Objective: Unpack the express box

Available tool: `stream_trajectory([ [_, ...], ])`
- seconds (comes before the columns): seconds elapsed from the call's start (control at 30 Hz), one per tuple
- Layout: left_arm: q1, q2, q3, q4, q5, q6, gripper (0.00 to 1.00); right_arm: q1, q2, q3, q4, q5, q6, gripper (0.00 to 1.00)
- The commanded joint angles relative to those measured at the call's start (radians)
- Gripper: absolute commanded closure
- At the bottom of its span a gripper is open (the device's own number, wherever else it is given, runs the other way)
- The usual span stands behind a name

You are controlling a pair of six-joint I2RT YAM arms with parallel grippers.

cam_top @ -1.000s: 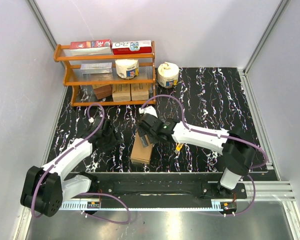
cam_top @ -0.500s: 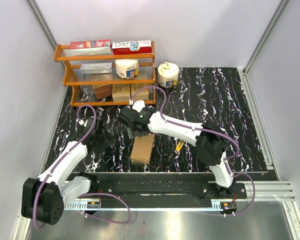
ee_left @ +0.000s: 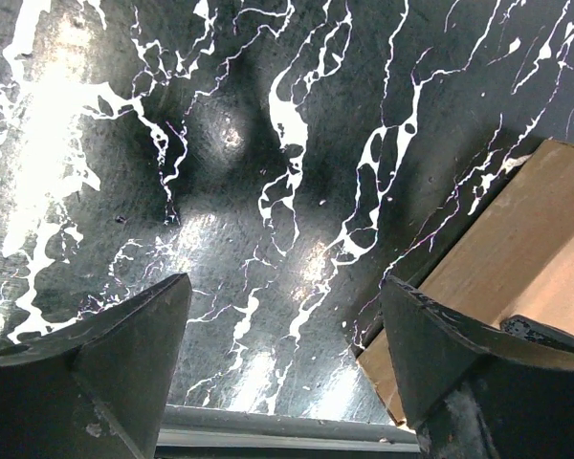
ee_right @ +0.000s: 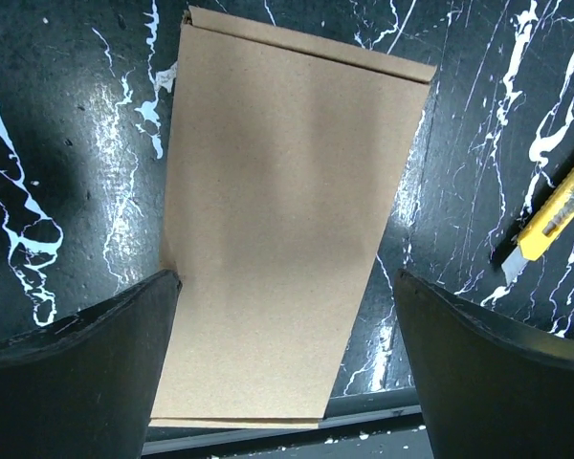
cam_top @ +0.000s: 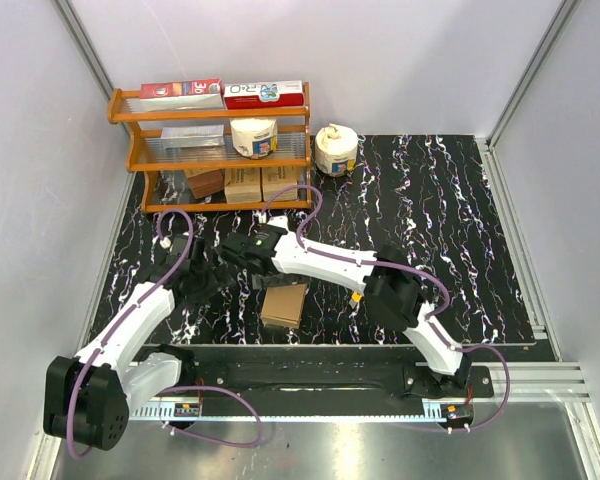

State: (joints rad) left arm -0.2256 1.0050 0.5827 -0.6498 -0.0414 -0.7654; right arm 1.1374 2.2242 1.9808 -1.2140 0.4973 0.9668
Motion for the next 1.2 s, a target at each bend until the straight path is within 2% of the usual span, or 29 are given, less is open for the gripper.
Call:
stream_trajectory([
  [0.0, 0.008, -0.012, 0.028, 0.033, 0.031, 0.037, 0.15, 0.013, 0.025, 0.070, -0.076, 0.038, 0.088, 0.00],
  [0.1, 0.018, -0.011, 0.035, 0.026, 0.021, 0.055, 0.14, 0.016, 0.005, 0.061, -0.075, 0.049, 0.113, 0.00],
  [0.43, 0.068, -0.017, 0.040, 0.001, 0.014, 0.034, 0.12, 0.032, -0.077, -0.069, 0.105, 0.004, 0.072, 0.00],
  [0.67, 0.083, -0.009, 0.020, 0.016, 0.035, 0.038, 0.11, 0.032, -0.052, -0.120, 0.090, -0.020, 0.084, 0.03],
  [0.8, 0.085, -0.005, 0.017, 0.029, 0.103, 0.049, 0.11, 0.021, -0.101, -0.245, 0.131, -0.046, 0.073, 0.05],
  [0.9, 0.085, -0.005, 0.009, 0.052, 0.155, 0.057, 0.11, 0.009, -0.199, -0.392, 0.275, -0.097, 0.026, 0.08],
  [1.0, 0.085, 0.004, -0.006, 0.078, 0.225, 0.063, 0.11, -0.014, -0.297, -0.523, 0.463, -0.163, -0.043, 0.14],
  [1.17, 0.085, 0.027, -0.032, 0.148, 0.365, 0.067, 0.11, -0.053, -0.432, -0.697, 0.669, -0.288, -0.114, 0.25],
])
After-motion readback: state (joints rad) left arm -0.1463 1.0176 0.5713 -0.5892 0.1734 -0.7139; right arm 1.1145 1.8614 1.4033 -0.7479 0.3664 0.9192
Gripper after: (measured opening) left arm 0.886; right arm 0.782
